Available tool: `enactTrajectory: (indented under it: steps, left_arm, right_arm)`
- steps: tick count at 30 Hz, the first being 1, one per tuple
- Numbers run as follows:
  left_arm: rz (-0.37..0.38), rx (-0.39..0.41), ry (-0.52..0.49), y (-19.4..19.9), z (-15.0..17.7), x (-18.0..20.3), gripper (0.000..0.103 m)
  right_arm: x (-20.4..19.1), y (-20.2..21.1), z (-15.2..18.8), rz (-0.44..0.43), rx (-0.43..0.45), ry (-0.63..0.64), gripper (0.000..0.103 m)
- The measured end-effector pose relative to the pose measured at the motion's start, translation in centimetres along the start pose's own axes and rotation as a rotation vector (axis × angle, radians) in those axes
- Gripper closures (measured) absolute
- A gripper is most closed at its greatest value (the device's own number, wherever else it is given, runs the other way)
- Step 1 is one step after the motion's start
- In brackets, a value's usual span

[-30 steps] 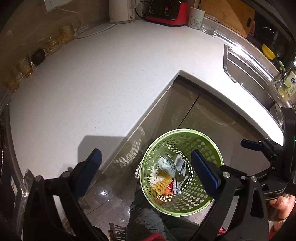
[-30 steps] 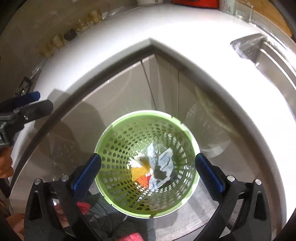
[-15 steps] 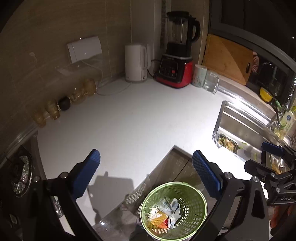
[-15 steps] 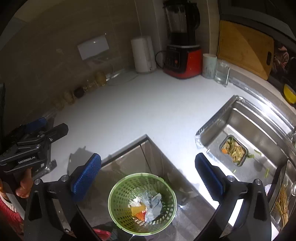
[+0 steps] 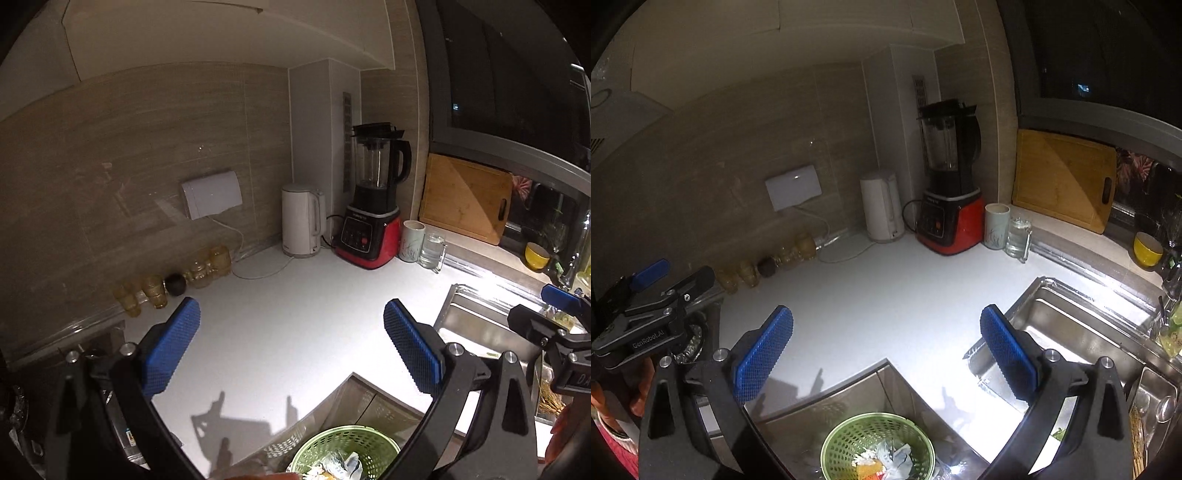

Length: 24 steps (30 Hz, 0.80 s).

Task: Collect trash

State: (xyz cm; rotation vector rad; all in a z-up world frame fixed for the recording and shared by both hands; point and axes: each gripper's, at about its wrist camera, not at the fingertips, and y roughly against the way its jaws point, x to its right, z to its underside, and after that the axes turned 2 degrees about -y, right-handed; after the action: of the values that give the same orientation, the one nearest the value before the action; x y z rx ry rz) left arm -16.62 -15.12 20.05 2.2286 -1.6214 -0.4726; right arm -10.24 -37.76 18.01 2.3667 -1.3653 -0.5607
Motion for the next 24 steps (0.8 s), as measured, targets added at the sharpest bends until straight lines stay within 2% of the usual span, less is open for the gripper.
enactTrajectory:
  steps: [7,12,24]
  left_arm:
    - [-0.022,-0.005,0.038,0.4,-0.1,-0.9,0.008]
    - [-0.040,-0.016,0.041,0.0,0.0,-1.1,0.008]
    - [-0.025,-0.036,0.024,-0.4,0.4,-1.0,0.008]
  right_arm:
    - [-0.5,1.2,-0.5,-0.023,0.040,0.005,0.002]
    - [-0.6,1.0,-0.5,-0.034,0.035,0.008,0.002]
    - [-1.3,0.1,-0.2,-0.033,0.015,0.012,0.002]
